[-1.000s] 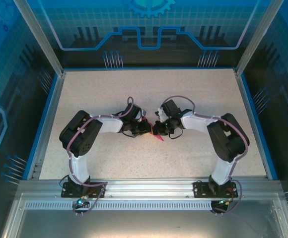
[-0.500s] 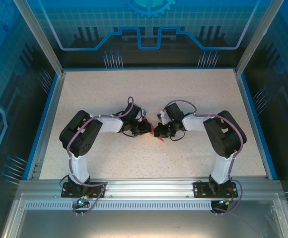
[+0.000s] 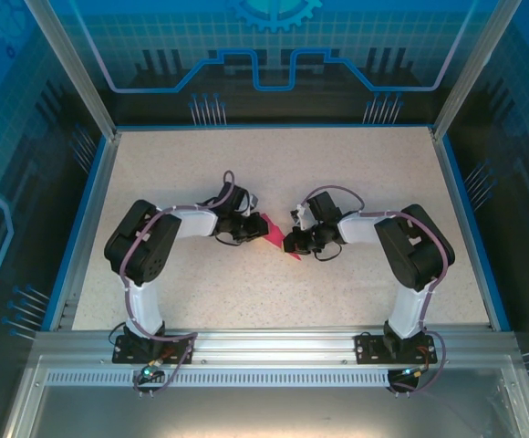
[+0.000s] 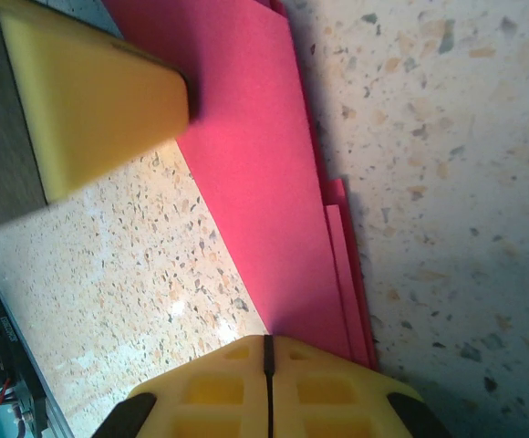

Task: Fold a paper plane with a square sheet of paper (pick it up from the middle)
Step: Fold the wing for the fifth time at the center of the table.

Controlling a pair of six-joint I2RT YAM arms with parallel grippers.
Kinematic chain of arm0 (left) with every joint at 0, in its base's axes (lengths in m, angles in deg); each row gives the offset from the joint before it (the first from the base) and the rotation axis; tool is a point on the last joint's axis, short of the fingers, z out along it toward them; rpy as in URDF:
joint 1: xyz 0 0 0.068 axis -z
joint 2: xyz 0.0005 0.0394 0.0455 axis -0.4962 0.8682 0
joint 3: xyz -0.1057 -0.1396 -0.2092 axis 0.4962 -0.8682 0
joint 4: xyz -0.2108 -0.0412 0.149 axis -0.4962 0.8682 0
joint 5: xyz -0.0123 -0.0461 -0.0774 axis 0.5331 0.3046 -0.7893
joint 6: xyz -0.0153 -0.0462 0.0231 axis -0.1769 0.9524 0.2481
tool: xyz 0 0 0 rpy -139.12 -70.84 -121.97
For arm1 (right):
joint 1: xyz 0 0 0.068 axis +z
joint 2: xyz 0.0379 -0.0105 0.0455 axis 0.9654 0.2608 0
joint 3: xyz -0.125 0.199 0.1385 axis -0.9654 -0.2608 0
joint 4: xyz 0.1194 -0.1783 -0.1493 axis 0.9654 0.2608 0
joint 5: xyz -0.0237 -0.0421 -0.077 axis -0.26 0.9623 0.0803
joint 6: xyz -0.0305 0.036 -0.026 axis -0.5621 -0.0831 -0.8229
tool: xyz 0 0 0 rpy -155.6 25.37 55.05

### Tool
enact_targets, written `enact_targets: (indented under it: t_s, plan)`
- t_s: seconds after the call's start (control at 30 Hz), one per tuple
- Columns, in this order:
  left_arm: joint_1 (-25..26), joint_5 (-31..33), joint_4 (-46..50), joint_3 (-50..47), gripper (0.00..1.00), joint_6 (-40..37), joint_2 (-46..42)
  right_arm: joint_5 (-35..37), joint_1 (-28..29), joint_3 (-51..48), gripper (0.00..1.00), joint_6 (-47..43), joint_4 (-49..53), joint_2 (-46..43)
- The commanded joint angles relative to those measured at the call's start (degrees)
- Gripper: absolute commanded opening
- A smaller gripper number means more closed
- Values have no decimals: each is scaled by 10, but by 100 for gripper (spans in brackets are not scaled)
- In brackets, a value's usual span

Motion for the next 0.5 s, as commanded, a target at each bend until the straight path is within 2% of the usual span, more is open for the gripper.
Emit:
enact_targets:
  t_s: [0.0,0.47]
  plan:
    - [-42,91,60,1,14,-28,15,42,-15,-31,4,-2,98,23]
    - [-113,148,101,22,14,-26,6,41,-15,-30,4,2,95,23]
